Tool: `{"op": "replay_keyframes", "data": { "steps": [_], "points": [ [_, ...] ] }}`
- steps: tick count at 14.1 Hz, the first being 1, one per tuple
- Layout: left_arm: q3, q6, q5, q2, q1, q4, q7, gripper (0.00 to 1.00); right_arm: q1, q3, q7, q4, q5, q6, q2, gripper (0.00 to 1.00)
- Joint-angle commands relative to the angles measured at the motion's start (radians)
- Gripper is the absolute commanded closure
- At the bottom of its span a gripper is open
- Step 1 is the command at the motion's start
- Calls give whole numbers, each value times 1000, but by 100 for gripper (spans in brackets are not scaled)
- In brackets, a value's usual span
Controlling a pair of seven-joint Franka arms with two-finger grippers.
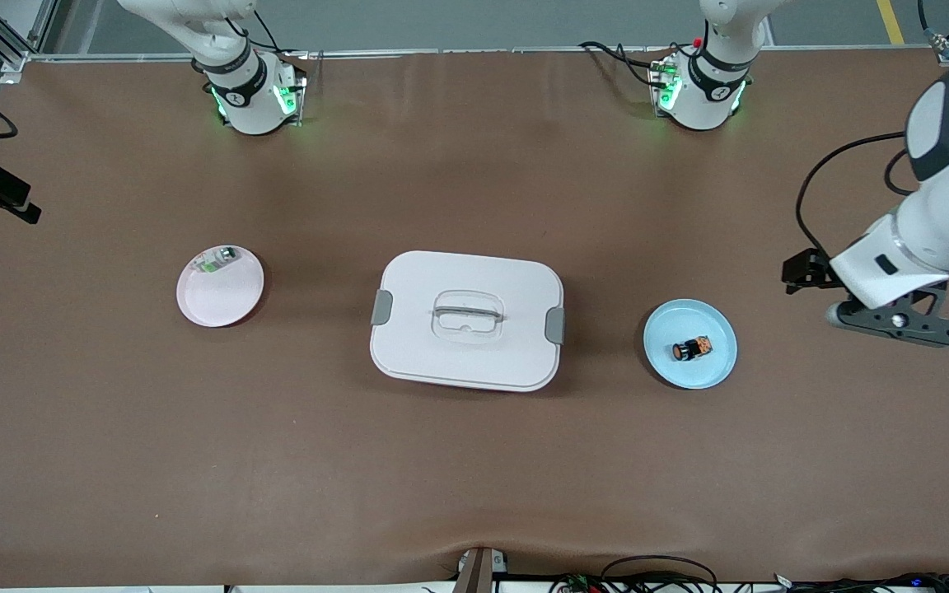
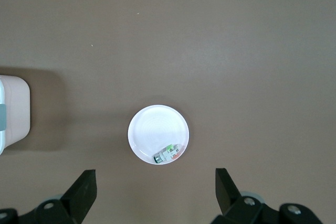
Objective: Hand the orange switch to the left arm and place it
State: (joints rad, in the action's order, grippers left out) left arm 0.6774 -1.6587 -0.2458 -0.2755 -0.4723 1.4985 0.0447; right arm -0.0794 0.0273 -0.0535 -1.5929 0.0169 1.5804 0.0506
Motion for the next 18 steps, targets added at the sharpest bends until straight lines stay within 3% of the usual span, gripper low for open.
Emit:
{"op": "replay_keyframes", "data": {
  "steps": [1, 3, 8, 14, 18],
  "points": [
    [-91, 4, 22, 59, 61, -8, 33, 0, -20, -13, -14, 24, -15, -14, -11, 0],
    [-299, 14, 28, 137, 240, -1, 34, 0, -20, -13, -14, 25, -17, -14, -11, 0],
    [-580, 65, 127, 182, 457, -1, 115, 0, -20, -13, -14, 27, -17, -14, -11, 0],
    [-613, 189, 168, 257, 523, 2, -129, 0, -22, -13, -14, 28, -17, -13, -11, 0],
    [-610, 200, 181, 294, 514, 17, -149, 0, -22, -13, -14, 28, -17, -11, -11, 0]
  ]
}}
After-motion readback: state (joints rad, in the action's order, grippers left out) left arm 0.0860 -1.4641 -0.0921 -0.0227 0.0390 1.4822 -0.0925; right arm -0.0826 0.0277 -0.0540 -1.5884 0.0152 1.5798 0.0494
